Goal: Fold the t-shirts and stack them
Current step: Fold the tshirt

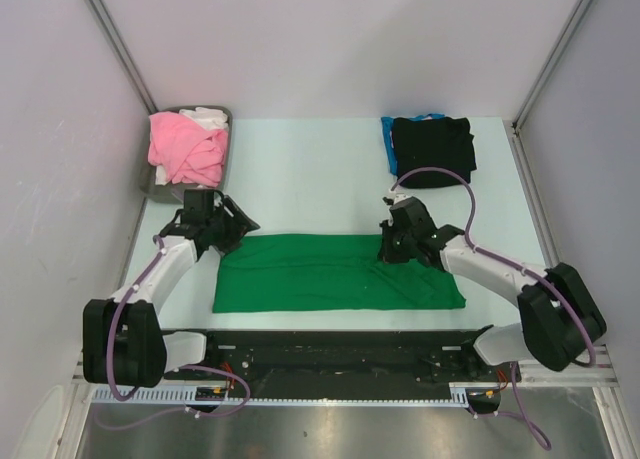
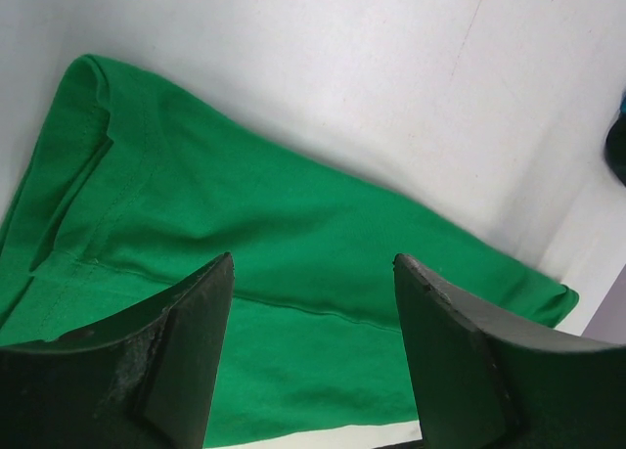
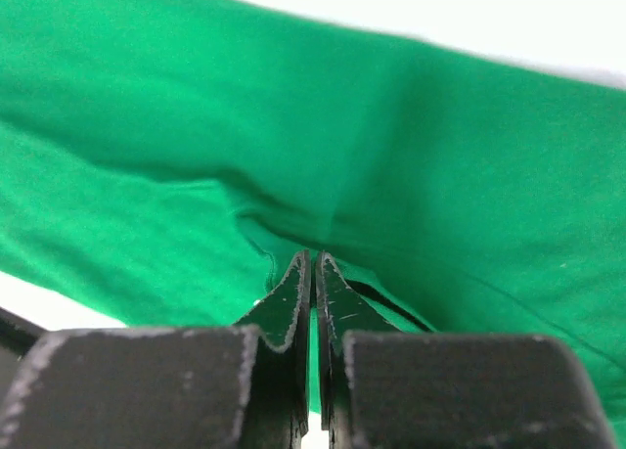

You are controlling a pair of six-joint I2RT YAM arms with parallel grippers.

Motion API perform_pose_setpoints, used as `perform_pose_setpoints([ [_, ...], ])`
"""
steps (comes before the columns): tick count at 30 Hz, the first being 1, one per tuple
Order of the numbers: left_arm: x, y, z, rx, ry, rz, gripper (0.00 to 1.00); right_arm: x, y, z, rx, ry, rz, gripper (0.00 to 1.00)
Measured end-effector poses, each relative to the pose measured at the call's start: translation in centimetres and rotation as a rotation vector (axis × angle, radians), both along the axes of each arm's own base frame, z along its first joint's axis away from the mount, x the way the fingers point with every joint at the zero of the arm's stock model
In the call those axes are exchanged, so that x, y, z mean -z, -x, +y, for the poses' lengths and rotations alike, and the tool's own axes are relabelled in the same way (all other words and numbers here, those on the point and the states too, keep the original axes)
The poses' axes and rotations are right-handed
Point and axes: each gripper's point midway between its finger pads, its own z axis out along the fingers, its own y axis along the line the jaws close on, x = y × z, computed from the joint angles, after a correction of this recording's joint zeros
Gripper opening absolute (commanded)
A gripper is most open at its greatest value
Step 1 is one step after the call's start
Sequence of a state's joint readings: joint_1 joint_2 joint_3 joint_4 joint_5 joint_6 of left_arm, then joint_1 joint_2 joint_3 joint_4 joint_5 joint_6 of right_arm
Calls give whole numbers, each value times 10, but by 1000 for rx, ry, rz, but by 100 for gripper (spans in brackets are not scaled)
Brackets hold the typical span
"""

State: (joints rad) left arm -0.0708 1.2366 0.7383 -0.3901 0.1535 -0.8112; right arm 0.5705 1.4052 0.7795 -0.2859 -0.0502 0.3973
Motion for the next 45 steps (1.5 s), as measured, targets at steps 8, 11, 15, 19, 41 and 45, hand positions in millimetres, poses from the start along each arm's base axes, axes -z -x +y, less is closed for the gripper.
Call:
perform_pose_setpoints([
  [8, -4, 3, -1, 5, 8, -15, 71, -13, 50, 16, -111, -12, -18, 11],
  [11, -5, 5, -1, 7, 10, -20, 71, -2, 72, 18, -152, 11, 29, 22],
  [15, -6, 7, -2, 7, 11, -25, 71, 6, 94, 20, -202, 41, 77, 49],
  [19, -8, 7, -2, 8, 13, -36, 71, 0, 102, 22, -207, 29, 71, 75],
  [41, -5, 4, -6, 21, 28, -14, 71, 10, 19, -55, 184, 110, 12, 79],
  [45, -6, 3, -6, 23, 31, -18, 71, 11, 36, -43, 117, 99, 20, 80],
])
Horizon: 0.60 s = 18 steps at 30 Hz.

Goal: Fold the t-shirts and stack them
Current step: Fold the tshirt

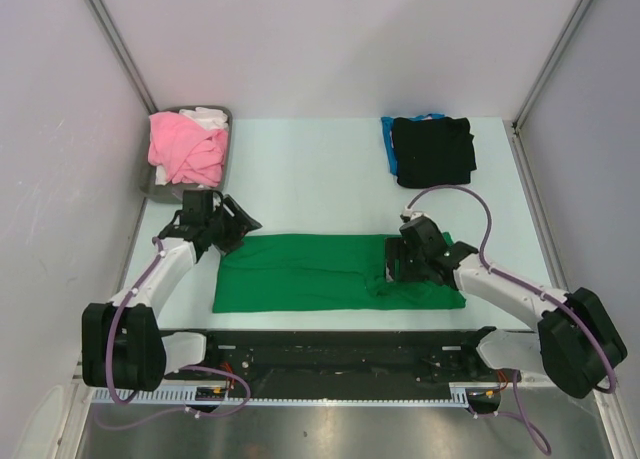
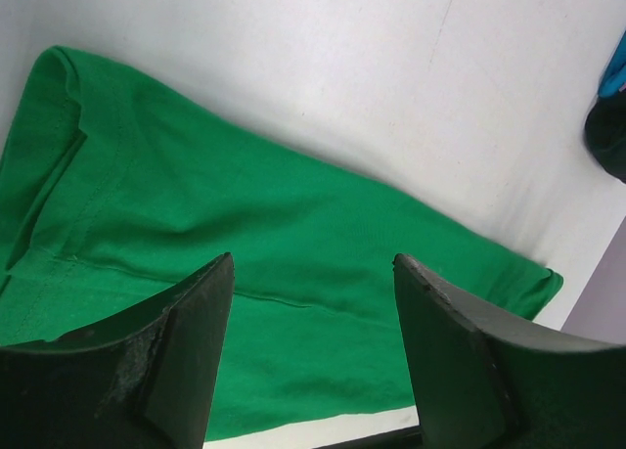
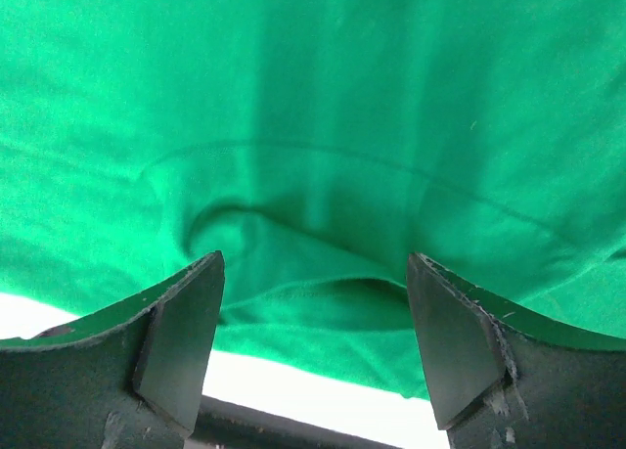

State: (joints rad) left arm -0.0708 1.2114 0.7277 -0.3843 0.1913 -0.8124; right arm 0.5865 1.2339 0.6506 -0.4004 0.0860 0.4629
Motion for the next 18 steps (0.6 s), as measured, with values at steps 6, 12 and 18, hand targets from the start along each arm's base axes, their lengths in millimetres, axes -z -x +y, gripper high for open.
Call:
perform_pose_setpoints([
  [6, -2, -2, -3, 10, 17, -12, 71, 0, 35, 17, -98, -22, 36, 79],
  [12, 5, 6, -5, 13, 30, 0, 71, 1, 73, 42, -201, -73, 108, 80],
  [18, -12, 8, -7, 20, 42, -56, 71, -11, 112, 66, -309, -176, 182, 78],
])
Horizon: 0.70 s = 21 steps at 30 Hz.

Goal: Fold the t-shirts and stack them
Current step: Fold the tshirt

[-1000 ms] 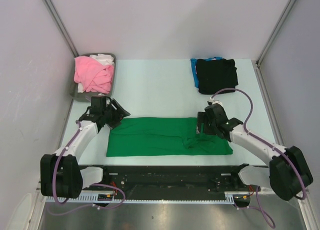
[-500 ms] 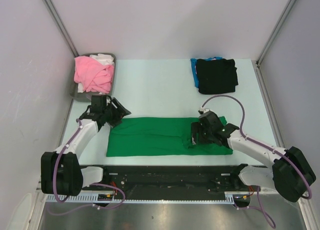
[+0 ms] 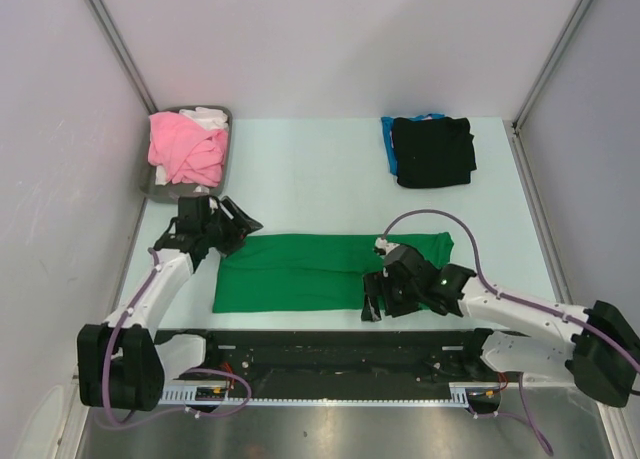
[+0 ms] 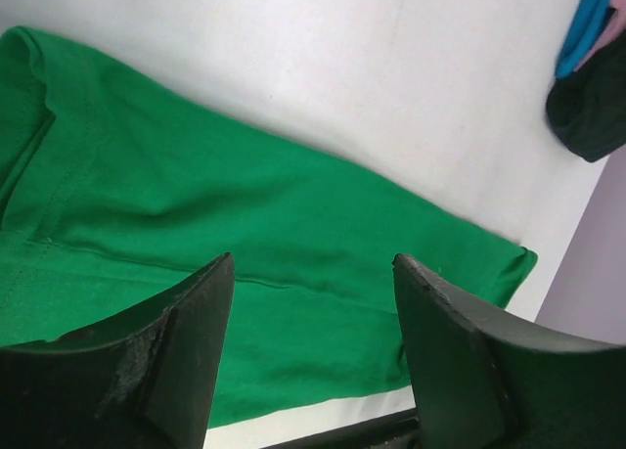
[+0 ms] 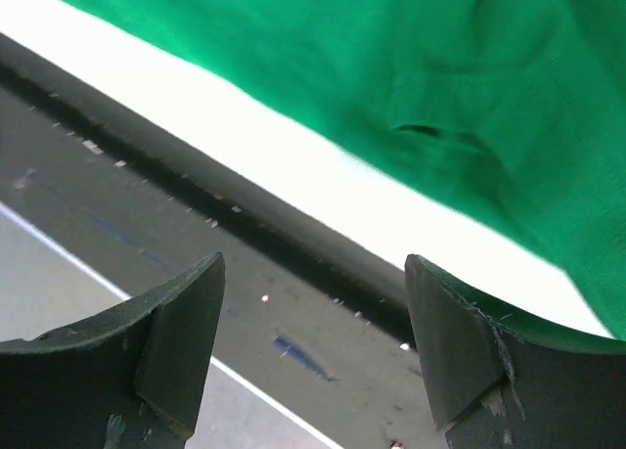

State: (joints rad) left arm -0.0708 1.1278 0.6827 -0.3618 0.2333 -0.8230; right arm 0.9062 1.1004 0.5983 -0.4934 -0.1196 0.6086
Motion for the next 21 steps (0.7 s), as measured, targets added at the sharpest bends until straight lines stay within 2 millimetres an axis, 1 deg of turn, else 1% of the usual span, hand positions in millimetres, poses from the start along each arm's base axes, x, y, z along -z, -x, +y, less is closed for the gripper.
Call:
perform_pose_setpoints([
  [1, -3, 0, -1, 3, 4, -10, 71, -4, 6, 3, -11, -21, 6, 78],
  [3, -9, 1, -1, 6, 8, -28, 71, -17, 8, 4, -3, -65, -14, 79],
  [5, -13, 2, -2, 8, 10, -40, 72, -36, 2, 3, 30, -112, -73, 79],
  [6, -14, 3, -2, 9, 11, -44, 72, -48, -5, -1, 63, -129, -122, 80],
  [7, -16, 4, -2, 11, 13, -48, 72, -62, -14, -4, 103, -146, -175, 80],
  [9, -17, 5, -2, 14, 14, -50, 72, -91, -38, -16, 212, -165, -284, 82],
  [11, -18, 6, -4, 22, 19, -50, 72, -108, -66, -32, 337, -147, -364, 84],
  [12, -18, 7, -5, 29, 23, -50, 72, -114, -83, -47, 422, -126, -398, 85],
  [14, -19, 8, -6, 39, 27, -53, 72, -113, -111, -75, 565, -57, -426, 84],
  [16, -21, 10, -7, 49, 30, -56, 72, -98, -134, -111, 711, 40, -410, 84],
  [17, -22, 12, -8, 54, 31, -57, 72, -90, -141, -123, 754, 76, -392, 83],
  [18, -24, 13, -8, 57, 33, -60, 72, -78, -148, -138, 806, 125, -360, 80],
  [21, -31, 16, -9, 66, 31, -76, 72, -56, -161, -171, 914, 199, -294, 74],
])
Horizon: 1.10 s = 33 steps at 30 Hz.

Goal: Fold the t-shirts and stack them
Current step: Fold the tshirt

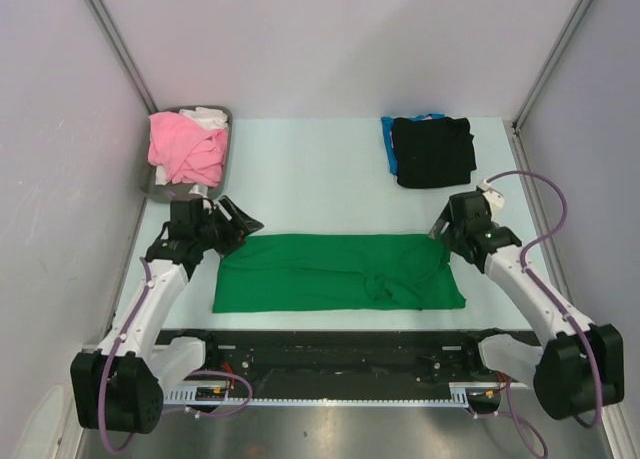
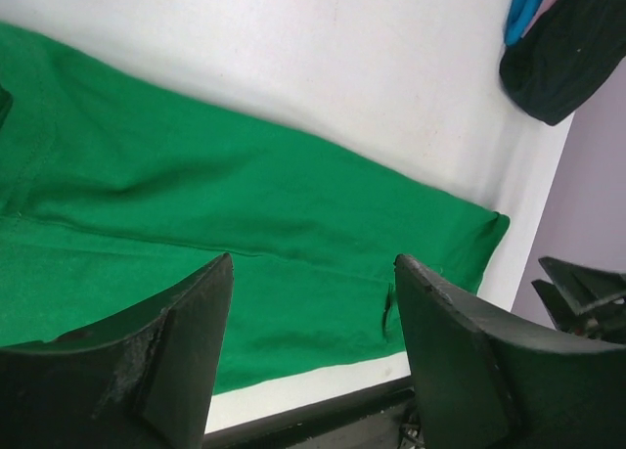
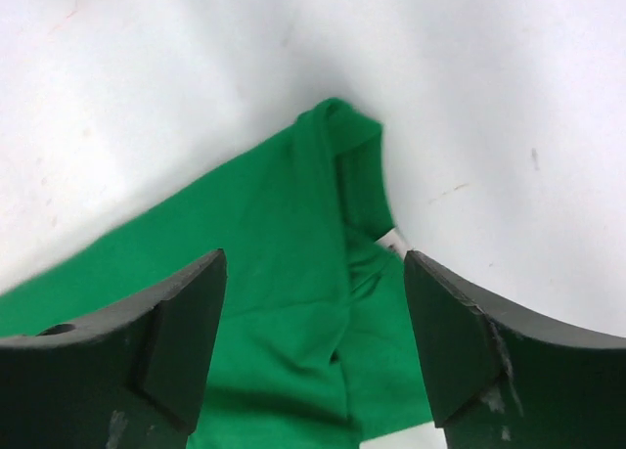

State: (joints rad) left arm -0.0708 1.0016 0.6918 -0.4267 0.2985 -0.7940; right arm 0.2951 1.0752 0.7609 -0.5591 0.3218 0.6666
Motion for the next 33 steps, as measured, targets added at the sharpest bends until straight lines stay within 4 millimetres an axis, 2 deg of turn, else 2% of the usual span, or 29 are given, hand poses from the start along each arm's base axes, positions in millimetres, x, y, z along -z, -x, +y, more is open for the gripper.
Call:
perform_pose_setpoints([
  [3, -9, 0, 0, 9, -5, -27, 72, 16, -11, -21, 71, -10, 42, 72],
  [6, -14, -2, 0, 17, -15, -43, 72, 36, -22, -31, 109, -33, 90, 71],
  [13, -3, -4, 0, 24, -23, -11, 72, 72, -36, -27, 105, -83, 159, 67],
  [16, 5, -4, 0, 25, -24, 8, 72, 83, -41, -24, 99, -101, 174, 48],
  [17, 6, -4, 0, 25, -25, 11, 72, 87, -43, -23, 97, -107, 180, 34],
  [22, 13, -3, 3, 27, -34, 28, 72, 96, -54, -23, 93, -106, 196, 12],
  [23, 14, -4, 3, 28, -37, 28, 72, 96, -57, -22, 93, -106, 192, 3],
  [24, 14, -4, 4, 28, -38, 26, 72, 96, -59, -23, 91, -102, 193, 0],
  [33, 13, -6, 5, 33, -48, 11, 72, 94, -84, -20, 80, -64, 171, 0],
])
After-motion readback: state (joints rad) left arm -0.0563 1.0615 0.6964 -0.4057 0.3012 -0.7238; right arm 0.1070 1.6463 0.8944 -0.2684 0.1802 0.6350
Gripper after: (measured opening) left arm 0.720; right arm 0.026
